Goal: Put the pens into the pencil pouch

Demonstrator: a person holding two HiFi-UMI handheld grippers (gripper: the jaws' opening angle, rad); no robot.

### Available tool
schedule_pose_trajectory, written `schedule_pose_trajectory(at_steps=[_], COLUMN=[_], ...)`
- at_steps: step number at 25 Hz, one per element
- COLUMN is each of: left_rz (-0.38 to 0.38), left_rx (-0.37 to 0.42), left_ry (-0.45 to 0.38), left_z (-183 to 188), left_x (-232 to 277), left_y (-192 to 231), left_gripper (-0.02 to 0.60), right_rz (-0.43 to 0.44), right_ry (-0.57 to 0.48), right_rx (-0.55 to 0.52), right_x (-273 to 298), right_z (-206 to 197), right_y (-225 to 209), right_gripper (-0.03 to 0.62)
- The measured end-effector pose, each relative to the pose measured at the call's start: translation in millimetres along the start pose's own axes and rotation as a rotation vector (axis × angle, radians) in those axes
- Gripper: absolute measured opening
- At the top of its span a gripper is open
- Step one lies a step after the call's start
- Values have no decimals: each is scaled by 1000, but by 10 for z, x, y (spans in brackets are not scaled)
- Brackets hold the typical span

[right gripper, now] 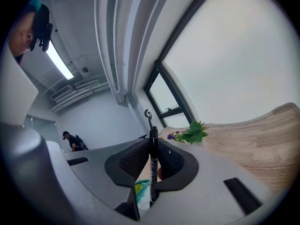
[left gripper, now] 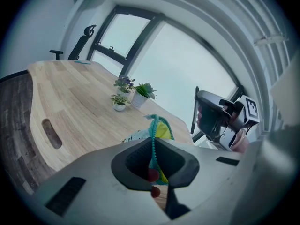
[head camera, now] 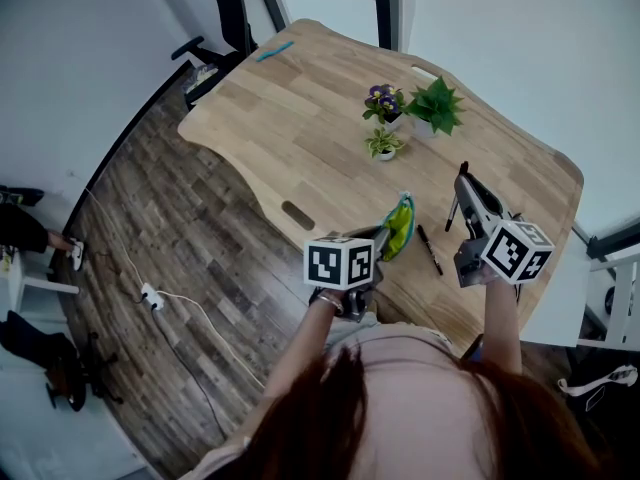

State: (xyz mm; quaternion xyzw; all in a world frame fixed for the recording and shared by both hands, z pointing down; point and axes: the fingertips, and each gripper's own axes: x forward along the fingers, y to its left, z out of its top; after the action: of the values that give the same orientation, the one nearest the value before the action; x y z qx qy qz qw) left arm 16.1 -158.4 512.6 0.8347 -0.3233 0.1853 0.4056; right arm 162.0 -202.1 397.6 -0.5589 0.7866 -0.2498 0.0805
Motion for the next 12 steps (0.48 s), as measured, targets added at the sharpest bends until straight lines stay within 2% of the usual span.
schedule_pose_trajectory(at_steps=[12], left_rz=[-14], left_rx=[-13], left_ry=[-10], left_z=[11], left_x=[-2], left_y=[-57], left_gripper=[12], right_rz=[122], right_ry=[-154], right_rx=[64], right_x=[-3], right_z=[214], right_y=[331], right_gripper=[51])
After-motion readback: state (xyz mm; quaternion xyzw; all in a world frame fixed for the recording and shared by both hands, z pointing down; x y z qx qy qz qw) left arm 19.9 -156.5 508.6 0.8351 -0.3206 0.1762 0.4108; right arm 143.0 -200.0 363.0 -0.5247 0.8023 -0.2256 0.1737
